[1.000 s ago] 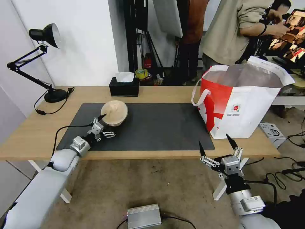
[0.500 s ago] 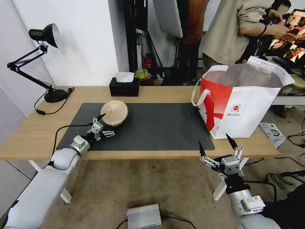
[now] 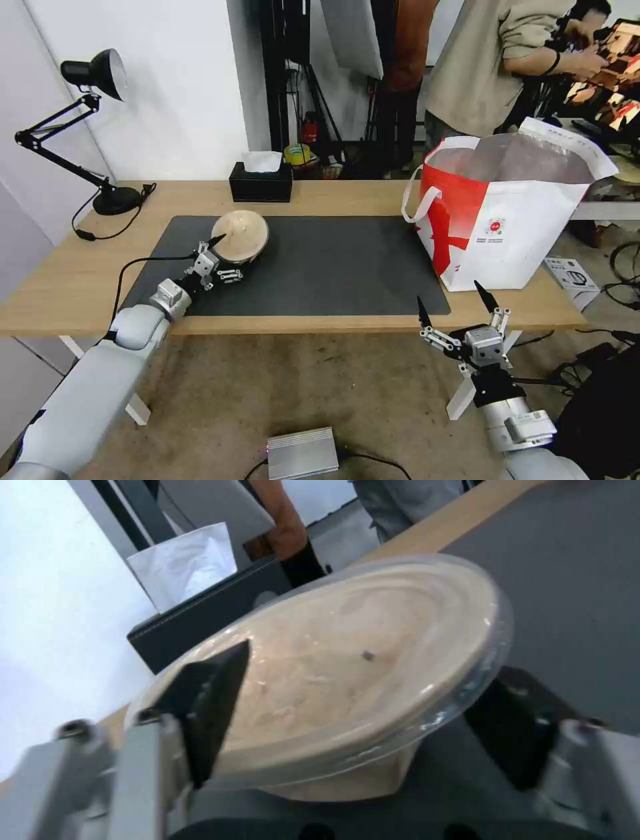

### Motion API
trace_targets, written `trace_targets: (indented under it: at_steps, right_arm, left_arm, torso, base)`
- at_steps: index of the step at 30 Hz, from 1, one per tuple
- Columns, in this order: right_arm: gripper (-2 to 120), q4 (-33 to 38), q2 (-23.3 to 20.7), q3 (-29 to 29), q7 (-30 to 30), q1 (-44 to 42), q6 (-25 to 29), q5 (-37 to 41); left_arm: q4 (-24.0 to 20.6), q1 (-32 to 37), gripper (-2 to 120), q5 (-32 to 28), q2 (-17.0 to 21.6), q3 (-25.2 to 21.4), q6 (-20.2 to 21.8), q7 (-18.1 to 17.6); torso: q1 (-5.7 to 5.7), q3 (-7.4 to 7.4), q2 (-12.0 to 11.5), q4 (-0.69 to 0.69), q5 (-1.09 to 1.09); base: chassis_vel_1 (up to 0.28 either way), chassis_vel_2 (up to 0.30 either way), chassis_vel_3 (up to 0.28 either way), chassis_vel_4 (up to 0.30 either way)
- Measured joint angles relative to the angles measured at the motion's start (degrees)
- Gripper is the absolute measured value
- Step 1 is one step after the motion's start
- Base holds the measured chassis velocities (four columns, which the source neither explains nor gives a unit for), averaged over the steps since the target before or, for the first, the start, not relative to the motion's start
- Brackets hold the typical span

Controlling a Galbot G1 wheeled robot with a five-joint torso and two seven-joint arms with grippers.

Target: Pick up the trash from the table and place it into the takeout bag.

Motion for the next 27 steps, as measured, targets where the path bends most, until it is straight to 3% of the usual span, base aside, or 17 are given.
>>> trace_targets:
  at_steps: [19,27]
  right_arm:
    - [100,0.0,0.0,0.0,0.0,0.0,0.0,0.0]
    - [100,0.0,0.0,0.0,0.0,0.0,0.0,0.0]
  left_arm:
    - [0.1,0.2,1,-0.1,0.0,-0.3,-0.1,0.1]
    - [0.0,0.2,0,-0.1,0.1,-0.3,-0.1,0.1]
  torso:
    - [0.00,0.00,0.0,0.00,0.00]
    - [0.00,0.00,0.0,0.00,0.00]
  base:
    - [0.000,0.000,0.000,0.000]
    - [0.000,0.000,0.000,0.000]
